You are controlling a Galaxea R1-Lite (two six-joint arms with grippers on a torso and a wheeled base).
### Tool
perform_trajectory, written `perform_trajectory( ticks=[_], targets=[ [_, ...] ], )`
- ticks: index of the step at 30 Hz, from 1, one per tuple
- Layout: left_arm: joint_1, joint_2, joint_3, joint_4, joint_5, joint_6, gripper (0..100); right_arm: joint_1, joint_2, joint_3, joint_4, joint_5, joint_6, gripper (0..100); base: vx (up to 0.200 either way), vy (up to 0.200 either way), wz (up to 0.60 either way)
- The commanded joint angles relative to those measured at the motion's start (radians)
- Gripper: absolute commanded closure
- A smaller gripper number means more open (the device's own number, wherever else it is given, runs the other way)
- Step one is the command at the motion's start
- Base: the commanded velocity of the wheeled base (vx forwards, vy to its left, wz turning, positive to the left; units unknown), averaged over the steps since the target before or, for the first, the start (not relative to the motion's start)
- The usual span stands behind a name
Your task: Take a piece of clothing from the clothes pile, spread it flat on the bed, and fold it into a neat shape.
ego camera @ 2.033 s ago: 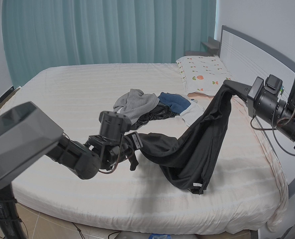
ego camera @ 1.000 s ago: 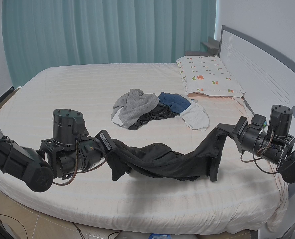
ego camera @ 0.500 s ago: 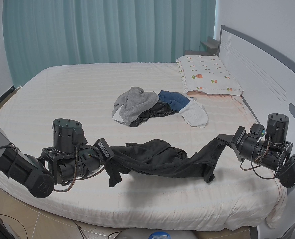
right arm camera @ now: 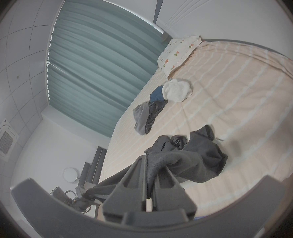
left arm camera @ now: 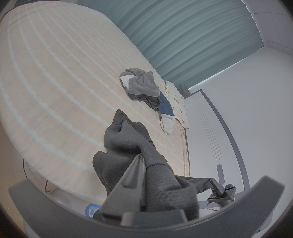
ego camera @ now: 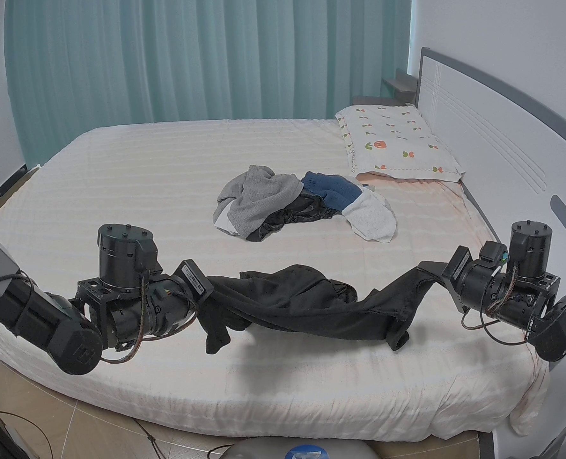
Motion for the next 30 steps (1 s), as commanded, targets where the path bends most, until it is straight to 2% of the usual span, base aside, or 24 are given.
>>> perform_trajectory(
  ticks=[1,4,6,14,20,25,30],
  targets=[
    [0.009,-0.016,-0.001,0.0,-0.003,0.0,100,0.02,0.029,-0.018,-0.001,-0.057,-0.005,100,0.0,0.2,0.0],
    [0.013,-0.028,-0.001,0.0,-0.003,0.0,100,0.034,0.049,-0.044,-0.001,-0.137,-0.008,100,0.0,0.2,0.0],
    [0.017,-0.031,-0.001,0.0,-0.003,0.0,100,0.038,0.051,-0.05,-0.001,-0.166,-0.011,100,0.0,0.2,0.0],
    [0.035,-0.062,-0.005,0.0,-0.003,0.0,100,0.038,0.054,-0.081,-0.005,-0.249,-0.035,100,0.0,0.2,0.0],
    [0.038,-0.07,-0.005,0.0,-0.005,0.0,100,0.035,0.095,-0.085,-0.13,-0.308,-0.037,100,0.0,0.2,0.0],
    [0.049,-0.073,-0.007,-0.002,-0.003,0.0,100,0.035,0.12,-0.072,-0.256,-0.307,-0.034,100,0.0,0.2,0.0],
    [0.066,-0.084,-0.013,-0.002,-0.003,0.0,100,0.029,0.123,-0.062,-0.314,-0.304,-0.028,100,0.0,0.2,0.0]
  ],
)
